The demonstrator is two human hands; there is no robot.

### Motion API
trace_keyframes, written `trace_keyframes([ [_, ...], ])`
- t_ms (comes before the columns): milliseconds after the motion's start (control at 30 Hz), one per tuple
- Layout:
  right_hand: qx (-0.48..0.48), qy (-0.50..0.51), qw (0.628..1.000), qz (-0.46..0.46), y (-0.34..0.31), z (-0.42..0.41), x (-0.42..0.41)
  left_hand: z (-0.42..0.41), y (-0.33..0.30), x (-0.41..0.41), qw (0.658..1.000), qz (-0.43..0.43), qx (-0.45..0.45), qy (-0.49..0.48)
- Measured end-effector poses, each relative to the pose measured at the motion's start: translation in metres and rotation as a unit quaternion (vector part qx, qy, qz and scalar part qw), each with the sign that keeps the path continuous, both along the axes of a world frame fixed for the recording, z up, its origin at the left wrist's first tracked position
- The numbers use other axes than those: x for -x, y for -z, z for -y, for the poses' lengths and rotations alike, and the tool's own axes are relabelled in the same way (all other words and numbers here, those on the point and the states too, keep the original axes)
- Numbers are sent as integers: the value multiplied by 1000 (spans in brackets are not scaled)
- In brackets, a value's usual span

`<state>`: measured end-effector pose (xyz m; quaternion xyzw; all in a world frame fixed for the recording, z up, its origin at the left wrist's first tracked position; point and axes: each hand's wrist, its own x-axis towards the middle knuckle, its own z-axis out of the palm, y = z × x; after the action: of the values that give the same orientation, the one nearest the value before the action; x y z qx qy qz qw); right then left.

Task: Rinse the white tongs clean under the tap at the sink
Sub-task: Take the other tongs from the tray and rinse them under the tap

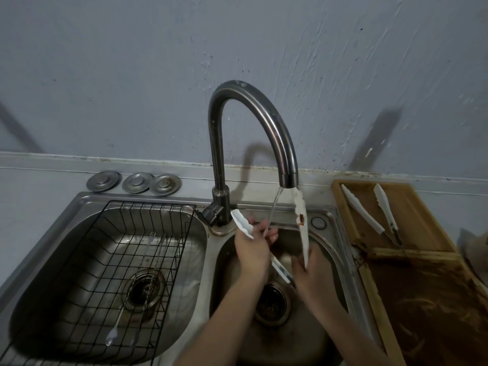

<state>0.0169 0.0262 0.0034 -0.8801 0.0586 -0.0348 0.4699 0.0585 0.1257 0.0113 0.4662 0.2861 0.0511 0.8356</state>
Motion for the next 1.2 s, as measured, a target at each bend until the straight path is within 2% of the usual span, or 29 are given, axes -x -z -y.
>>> trace_keyframes([
  [67,-4,11,1000,3,-2,5,-2,10,6,12,997,-2,-22,73],
  [167,-16,17,1000,3,-4,8,-6,12,8,28,974,-16,-89,206],
  [267,-35,-1,999,-3,-8,8,-5,-9,-1,22,990,5,-1,138],
  [333,-49,-30,998,9,-8,13,0,-28,-2,11,997,12,-1,82],
  [433,-31,-71,997,32,-14,16,3,-50,9,3,992,-12,-121,43],
  [533,38,-129,991,27,-21,13,-2,-54,19,12,949,-27,-314,16],
  [567,62,-142,988,16,-22,12,-3,-50,19,17,940,-2,-340,22],
  [633,94,-156,983,-13,-22,9,-5,-37,21,27,956,66,-278,64],
  [733,92,-164,981,-44,-22,4,-4,-21,21,38,984,64,-104,129],
  [867,111,-178,975,-76,-24,2,0,-21,26,41,986,-2,-79,149],
  [1067,122,-191,969,-103,-23,3,2,-26,19,41,985,-69,49,148],
  [1200,124,-194,967,-112,-23,4,3,-32,18,35,972,-119,120,165],
])
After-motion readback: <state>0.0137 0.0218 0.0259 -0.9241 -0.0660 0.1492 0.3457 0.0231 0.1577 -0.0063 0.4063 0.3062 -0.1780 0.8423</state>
